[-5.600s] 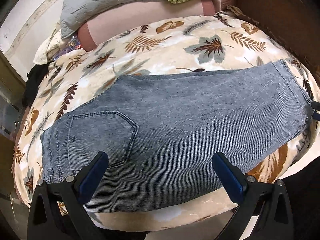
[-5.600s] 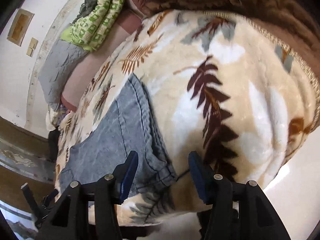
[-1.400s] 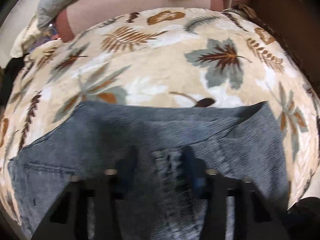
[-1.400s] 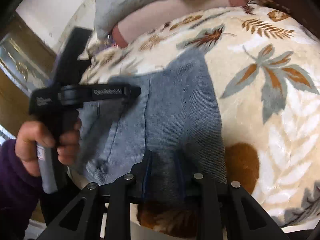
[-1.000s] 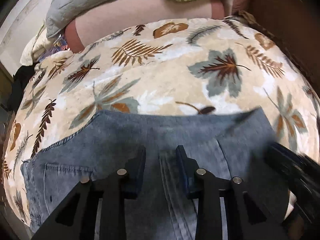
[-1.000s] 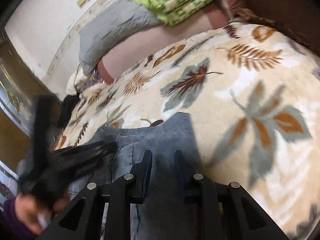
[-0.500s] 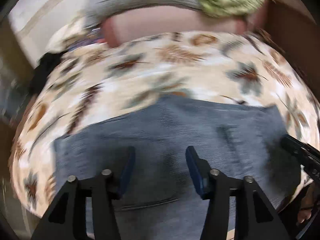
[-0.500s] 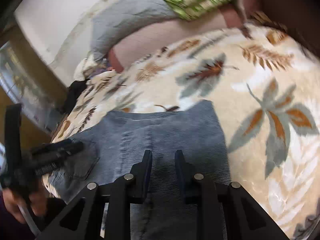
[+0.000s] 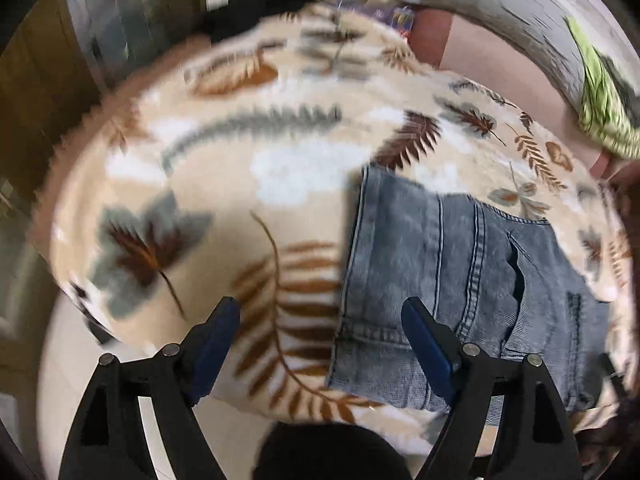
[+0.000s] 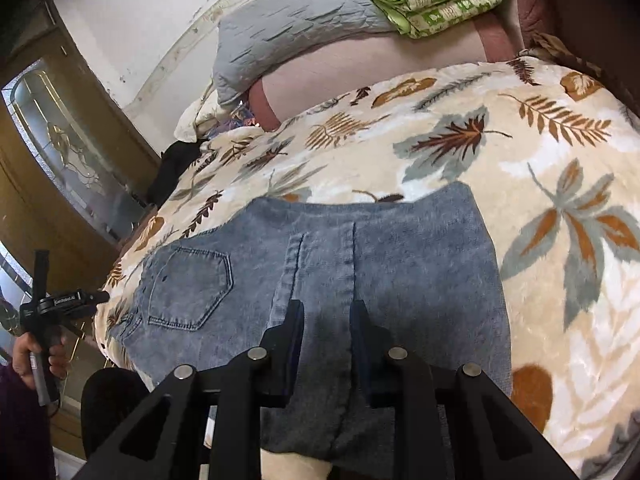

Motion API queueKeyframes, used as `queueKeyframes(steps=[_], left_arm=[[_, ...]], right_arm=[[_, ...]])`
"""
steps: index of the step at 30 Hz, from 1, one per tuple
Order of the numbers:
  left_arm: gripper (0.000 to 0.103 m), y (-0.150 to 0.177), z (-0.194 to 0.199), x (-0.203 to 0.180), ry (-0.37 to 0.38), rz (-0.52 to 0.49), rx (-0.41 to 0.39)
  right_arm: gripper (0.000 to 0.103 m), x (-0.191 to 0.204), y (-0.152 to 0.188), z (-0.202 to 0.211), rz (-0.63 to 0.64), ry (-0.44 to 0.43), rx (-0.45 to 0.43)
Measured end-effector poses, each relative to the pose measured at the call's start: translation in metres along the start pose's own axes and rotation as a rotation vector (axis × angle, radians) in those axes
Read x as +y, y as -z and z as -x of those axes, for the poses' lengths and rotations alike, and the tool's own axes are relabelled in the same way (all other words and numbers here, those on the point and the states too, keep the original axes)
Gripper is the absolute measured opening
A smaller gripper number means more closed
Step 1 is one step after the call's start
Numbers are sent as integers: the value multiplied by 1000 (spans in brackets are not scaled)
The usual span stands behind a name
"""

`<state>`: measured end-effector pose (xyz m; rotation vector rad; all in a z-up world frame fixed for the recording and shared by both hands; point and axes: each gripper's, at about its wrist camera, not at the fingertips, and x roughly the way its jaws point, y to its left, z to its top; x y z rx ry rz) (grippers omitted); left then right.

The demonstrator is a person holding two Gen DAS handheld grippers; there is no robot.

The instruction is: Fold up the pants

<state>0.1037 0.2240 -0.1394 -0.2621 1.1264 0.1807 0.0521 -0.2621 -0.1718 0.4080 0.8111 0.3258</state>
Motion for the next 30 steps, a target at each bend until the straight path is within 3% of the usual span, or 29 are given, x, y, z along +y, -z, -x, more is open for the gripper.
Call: queueKeyframes(steps=[12, 18, 23, 27, 28, 30], left_arm=[[83, 1, -42, 1, 130, 133, 130], [83, 11, -47, -17, 205, 83, 155], [83, 8, -56, -25, 201, 63, 175], [83, 3, -54, -28, 218, 73, 167], [79, 3, -54, -29, 219, 74, 160], [61, 2, -48, -35, 191, 53, 127]], right_arm=[[27, 0, 11, -4, 4, 3, 31], [27, -2, 11, -12, -15, 14, 49], [27, -6, 11, -18, -34, 19, 62], [27, -1, 9, -11, -28, -12, 21], [27, 0, 9, -11, -31, -29, 16], [27, 7, 8, -12, -26, -54, 10]])
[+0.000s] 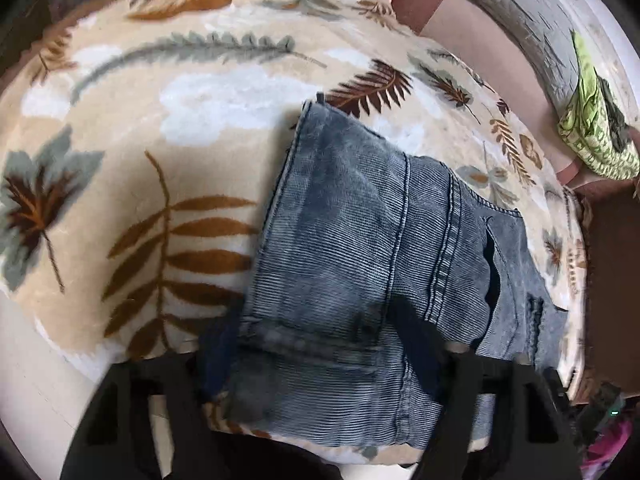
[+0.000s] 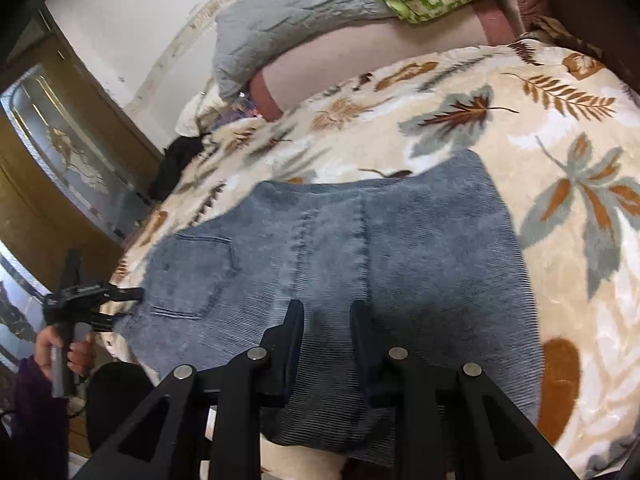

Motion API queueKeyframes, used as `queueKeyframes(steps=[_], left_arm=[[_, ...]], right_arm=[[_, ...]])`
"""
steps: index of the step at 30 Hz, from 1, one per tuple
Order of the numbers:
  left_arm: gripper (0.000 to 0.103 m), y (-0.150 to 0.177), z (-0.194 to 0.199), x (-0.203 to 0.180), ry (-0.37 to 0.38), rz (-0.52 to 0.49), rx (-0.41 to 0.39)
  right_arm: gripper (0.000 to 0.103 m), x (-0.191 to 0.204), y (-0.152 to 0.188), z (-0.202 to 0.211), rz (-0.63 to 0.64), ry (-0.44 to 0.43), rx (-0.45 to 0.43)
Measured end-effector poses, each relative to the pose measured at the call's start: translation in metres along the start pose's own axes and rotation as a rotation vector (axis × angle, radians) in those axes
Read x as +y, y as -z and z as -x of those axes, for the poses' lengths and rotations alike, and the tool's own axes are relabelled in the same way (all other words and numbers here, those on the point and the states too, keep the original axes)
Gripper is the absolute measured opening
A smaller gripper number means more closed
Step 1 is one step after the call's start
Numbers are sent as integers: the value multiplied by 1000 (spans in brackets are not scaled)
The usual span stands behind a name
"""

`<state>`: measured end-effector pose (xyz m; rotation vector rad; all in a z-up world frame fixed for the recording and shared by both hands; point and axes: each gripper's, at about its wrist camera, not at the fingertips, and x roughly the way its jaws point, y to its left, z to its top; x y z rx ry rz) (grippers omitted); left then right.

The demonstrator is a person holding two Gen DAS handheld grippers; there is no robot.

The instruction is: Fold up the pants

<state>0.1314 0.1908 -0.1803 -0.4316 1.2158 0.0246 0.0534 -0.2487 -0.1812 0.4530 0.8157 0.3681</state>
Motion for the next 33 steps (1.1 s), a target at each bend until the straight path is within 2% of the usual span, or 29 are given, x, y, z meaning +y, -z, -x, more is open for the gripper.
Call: queueKeyframes(steps=[1, 3, 6, 10, 11, 13, 14, 15, 18, 19, 21, 23, 27, 31, 33], left_arm=[[59, 0, 3, -6, -7, -30, -18], [47, -1, 5, -12, -10, -67, -38], [34, -4, 7, -14, 6, -75, -42], [33, -5, 10, -10, 41, -72, -42], [36, -6, 6, -9, 38, -76, -25], [51, -5, 3, -7, 26, -76, -7], [70, -7, -2, -3, 21, -55, 17], [77, -8, -6, 0, 27, -35, 33], [77, -7, -11, 3, 38, -17, 32], [75, -6, -10, 1, 26, -31, 24], [45, -5, -7, -5, 11, -57, 1], [35, -6, -3, -8, 31, -73, -13], [27, -4, 5, -16, 13, -104, -43], [22, -1, 22, -27, 4, -128, -93], [21, 0, 30, -33, -2, -147, -116]], right_arm=[[27, 6, -1, -3, 14, -12, 1], [27, 17, -3, -9, 38, -31, 6], [27, 40, -9, -28, 84, -47, 36], [27, 68, -9, -56, 147, -61, 96], [27, 75, -8, -63, 164, -68, 110], [27, 82, -5, -76, 188, -68, 141], [27, 86, -1, -85, 199, -63, 168], [27, 85, 2, -88, 203, -60, 176], [27, 88, 9, -90, 237, -48, 157], [27, 88, 9, -90, 243, -47, 155], [27, 87, 10, -89, 240, -55, 151], [27, 87, 10, -88, 240, -60, 147], [27, 90, 11, -81, 261, -58, 125], [27, 98, 10, -66, 290, -122, 57], [27, 96, 13, -78, 289, -98, 114]])
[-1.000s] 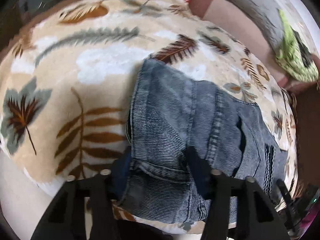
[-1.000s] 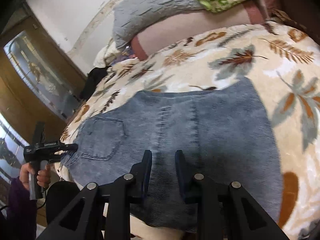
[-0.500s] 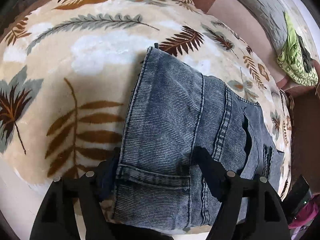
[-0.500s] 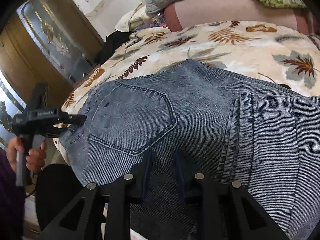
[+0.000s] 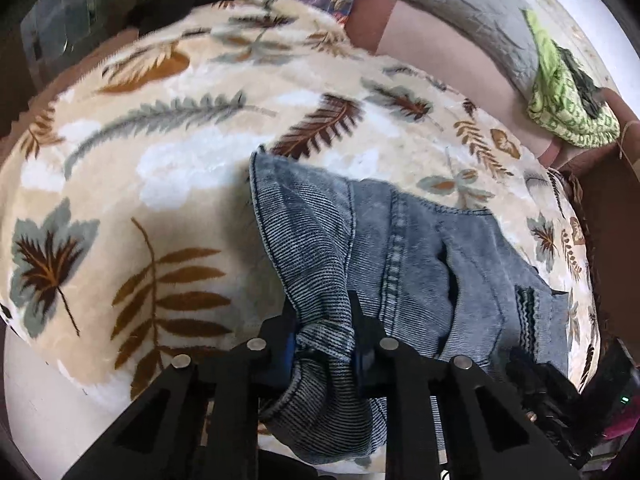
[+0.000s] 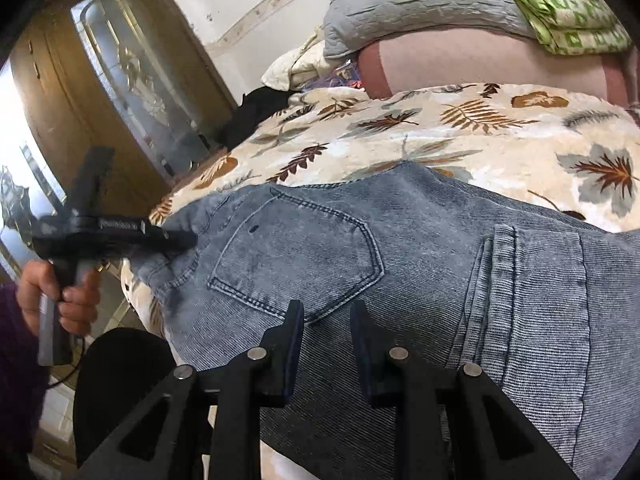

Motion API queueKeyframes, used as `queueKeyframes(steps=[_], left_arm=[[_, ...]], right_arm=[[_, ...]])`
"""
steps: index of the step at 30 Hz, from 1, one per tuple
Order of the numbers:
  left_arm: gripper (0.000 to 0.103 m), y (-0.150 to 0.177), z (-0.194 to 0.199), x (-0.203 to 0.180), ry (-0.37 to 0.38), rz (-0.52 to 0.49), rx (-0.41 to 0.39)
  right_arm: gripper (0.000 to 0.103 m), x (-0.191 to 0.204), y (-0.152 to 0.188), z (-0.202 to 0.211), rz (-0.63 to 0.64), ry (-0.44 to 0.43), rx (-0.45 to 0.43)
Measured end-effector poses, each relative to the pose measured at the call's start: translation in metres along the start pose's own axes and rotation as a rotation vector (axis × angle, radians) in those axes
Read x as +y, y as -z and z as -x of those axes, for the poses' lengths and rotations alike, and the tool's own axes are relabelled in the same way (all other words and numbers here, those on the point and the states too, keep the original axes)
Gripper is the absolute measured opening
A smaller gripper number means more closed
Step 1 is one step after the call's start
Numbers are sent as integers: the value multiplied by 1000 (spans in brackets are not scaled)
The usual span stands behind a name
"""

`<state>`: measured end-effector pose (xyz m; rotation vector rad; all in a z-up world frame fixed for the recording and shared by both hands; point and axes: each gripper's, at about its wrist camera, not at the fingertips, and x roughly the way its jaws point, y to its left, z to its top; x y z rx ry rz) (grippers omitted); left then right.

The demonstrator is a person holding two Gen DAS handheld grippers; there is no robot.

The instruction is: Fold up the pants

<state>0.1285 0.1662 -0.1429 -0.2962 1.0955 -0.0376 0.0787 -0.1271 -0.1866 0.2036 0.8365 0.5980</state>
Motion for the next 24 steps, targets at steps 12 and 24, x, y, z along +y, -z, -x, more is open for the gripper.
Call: queueKeyframes(steps=[12, 24], left_arm=[[20, -1, 66, -87, 36, -199, -125], [20, 32, 65, -257, 185, -469, -73]], right_arm=[[27, -50, -11, 81, -165, 56, -244], [27, -181, 20, 183, -600, 146, -517]])
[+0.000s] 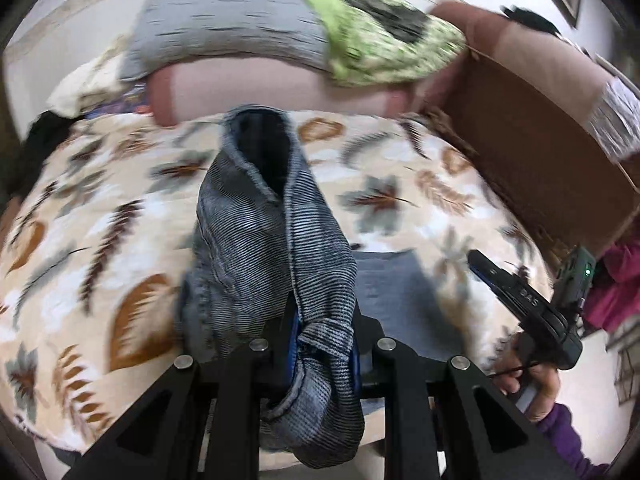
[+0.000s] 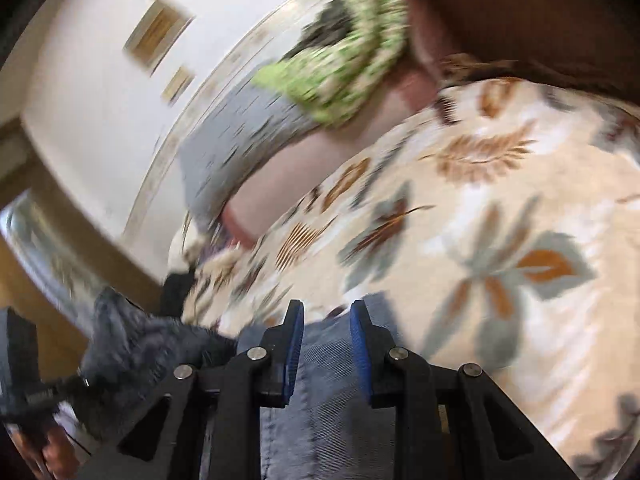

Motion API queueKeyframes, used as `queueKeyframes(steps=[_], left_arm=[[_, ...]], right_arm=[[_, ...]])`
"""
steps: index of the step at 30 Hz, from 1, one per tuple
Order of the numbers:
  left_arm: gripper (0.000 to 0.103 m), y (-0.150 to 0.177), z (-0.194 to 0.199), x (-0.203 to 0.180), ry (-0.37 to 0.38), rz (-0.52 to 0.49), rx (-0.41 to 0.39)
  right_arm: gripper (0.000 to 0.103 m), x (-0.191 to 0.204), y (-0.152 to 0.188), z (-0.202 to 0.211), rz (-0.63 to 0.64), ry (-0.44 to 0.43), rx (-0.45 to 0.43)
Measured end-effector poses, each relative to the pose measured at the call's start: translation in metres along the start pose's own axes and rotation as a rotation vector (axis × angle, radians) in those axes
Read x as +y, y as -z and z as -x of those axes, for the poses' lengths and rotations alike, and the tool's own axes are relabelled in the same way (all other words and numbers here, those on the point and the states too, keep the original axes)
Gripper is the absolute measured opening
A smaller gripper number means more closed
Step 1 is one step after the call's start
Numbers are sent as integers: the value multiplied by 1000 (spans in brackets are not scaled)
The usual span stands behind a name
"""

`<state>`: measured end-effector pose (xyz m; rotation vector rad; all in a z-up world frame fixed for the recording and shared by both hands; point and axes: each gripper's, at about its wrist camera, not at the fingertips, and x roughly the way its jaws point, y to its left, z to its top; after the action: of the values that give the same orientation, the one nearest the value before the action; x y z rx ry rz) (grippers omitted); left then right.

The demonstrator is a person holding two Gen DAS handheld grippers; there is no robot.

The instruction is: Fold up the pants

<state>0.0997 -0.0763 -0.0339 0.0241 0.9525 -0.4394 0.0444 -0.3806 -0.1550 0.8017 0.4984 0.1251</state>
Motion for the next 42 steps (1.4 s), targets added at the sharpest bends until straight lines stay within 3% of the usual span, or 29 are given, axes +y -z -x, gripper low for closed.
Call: queueKeyframes(steps=[4, 8, 11, 14, 16, 18, 21, 25, 31, 34, 38, 42], left_arm=[[20, -9, -39, -49, 38, -29, 52], [20, -4, -93, -95, 74, -44, 158], [27, 5, -117, -121, 84, -102, 224], [27, 4, -98, -125, 176, -122, 175], [36, -8, -71, -123, 189, -148, 93], [56, -19, -47, -111, 162, -147, 5], [59, -29, -20, -79, 41, -122, -88], [59, -12, -23, -26, -99, -59, -28], [59, 33, -48, 16, -198, -13, 92], [59, 49, -58, 17, -181, -33, 134], [59, 61, -76, 7, -183, -76, 186], [60, 71, -93, 13, -169, -58, 214]], right_arm=[[26, -28, -16, 21, -76, 19, -55], [26, -47, -24, 31, -133, 24, -70], [26, -55, -27, 34, -145, 35, -72], [26, -60, -27, 33, -163, 28, -58], [26, -57, -27, 28, -156, 24, -44], [26, -50, -26, 23, -130, 22, -38], [26, -30, -21, 15, -51, 13, -14], [26, 11, -6, -1, 104, -23, 49], [26, 52, 18, -27, 246, -28, 120], [27, 67, 28, -42, 289, 1, 134], [38, 70, 32, -60, 294, 47, 147], [44, 56, 40, -90, 295, 190, 247]])
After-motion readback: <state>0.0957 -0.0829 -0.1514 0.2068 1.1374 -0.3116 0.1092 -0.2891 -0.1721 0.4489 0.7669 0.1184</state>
